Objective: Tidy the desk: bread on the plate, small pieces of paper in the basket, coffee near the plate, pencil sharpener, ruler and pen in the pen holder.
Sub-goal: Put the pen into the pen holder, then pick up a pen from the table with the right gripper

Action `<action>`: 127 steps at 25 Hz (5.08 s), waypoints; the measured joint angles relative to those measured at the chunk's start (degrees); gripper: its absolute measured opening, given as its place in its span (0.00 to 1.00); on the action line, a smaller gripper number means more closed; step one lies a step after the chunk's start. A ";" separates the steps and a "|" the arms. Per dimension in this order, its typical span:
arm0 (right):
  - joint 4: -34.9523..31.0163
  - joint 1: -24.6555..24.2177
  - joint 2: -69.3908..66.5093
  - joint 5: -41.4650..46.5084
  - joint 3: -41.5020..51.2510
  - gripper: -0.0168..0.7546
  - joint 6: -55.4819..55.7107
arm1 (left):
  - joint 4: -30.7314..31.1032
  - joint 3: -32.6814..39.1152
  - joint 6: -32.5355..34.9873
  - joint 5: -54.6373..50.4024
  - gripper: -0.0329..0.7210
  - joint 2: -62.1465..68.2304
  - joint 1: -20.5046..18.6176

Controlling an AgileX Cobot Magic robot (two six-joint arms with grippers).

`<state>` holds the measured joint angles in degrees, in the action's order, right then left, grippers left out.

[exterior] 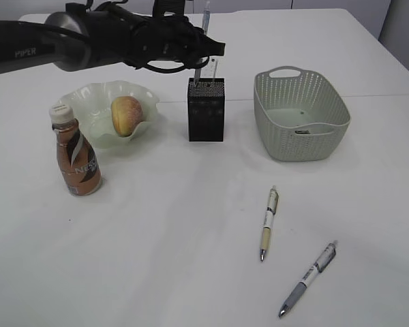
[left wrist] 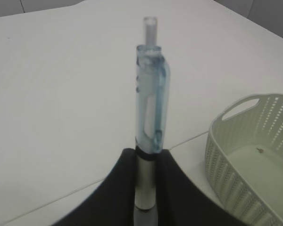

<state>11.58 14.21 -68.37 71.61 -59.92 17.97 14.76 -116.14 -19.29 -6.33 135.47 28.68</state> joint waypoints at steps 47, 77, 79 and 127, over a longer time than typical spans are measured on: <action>0.00 0.00 0.00 0.00 0.00 0.63 0.25 | -0.65 0.00 0.00 -1.78 0.20 0.90 0.00; 0.00 0.00 0.00 -0.03 0.00 0.63 0.25 | -13.20 0.00 7.85 -30.34 0.26 -10.28 0.22; 0.00 0.00 0.00 -0.03 0.00 0.63 0.25 | -16.84 0.00 10.16 -34.34 0.27 -11.47 0.22; -14.41 0.00 -11.68 -4.83 -0.03 0.63 19.86 | -21.47 2.02 15.03 -65.62 0.34 -34.51 -5.72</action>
<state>-2.83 14.21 -80.04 66.78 -59.95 37.84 -6.71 -114.12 -4.26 -71.96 100.96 22.96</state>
